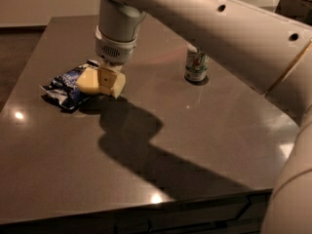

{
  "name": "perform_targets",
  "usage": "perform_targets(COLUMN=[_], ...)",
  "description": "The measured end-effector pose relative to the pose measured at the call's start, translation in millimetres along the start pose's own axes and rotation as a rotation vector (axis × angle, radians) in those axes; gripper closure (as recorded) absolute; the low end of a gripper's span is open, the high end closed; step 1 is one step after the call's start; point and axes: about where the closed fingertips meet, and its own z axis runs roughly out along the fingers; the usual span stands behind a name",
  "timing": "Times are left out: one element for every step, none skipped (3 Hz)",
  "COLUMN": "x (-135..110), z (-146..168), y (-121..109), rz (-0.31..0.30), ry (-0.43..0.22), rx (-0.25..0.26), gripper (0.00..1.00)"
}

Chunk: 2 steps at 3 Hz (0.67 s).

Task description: Move sponge near blue chip bag

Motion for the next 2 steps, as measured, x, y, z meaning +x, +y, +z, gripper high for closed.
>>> perform_targets(x=[7.1, 6.8], z=[2.6, 2.8], y=[-17.9, -17.4], rz=[0.039, 0.038], ry=[0.018, 0.019], rx=[0.045, 0.046], gripper=[0.52, 0.28])
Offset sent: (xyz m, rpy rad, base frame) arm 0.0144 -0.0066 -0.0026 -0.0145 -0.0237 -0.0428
